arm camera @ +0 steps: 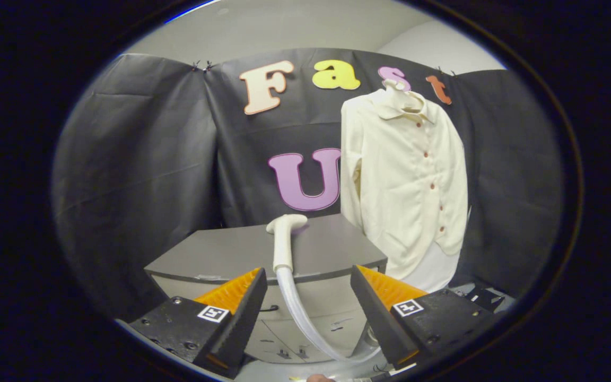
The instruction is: Iron the clothes twice with a garment steamer, once on the left side and once on the right side.
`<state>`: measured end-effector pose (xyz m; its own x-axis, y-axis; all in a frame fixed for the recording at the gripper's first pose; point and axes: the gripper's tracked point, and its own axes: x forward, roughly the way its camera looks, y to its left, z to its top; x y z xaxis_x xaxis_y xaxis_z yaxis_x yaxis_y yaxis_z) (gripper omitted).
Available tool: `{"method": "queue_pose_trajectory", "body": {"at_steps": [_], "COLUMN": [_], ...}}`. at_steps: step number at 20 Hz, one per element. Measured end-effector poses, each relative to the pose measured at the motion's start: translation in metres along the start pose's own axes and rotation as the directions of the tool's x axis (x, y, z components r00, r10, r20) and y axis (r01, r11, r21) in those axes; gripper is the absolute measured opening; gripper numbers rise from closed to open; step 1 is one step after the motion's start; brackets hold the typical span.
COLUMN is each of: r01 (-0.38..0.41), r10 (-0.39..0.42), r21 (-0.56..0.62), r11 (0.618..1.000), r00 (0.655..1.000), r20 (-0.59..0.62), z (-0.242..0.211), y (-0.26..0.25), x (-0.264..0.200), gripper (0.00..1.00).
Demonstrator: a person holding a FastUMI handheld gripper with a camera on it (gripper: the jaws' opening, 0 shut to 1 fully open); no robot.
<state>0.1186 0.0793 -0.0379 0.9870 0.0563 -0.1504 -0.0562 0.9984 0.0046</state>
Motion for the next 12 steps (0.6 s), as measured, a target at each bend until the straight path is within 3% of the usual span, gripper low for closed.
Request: {"method": "queue_pose_trajectory", "body": {"at_steps": [8, 12], "r01": [-0.057, -0.124], "r10": [0.06, 0.128], "r21": [0.033, 0.037], "r11": [0.998, 0.992], "r00": [0.995, 0.977], "r20": [-0.083, -0.171], "z": [-0.006, -0.022], "y": [0.006, 0.028], "x": [0.086, 0.132], "gripper": [0.97, 0.96]}}
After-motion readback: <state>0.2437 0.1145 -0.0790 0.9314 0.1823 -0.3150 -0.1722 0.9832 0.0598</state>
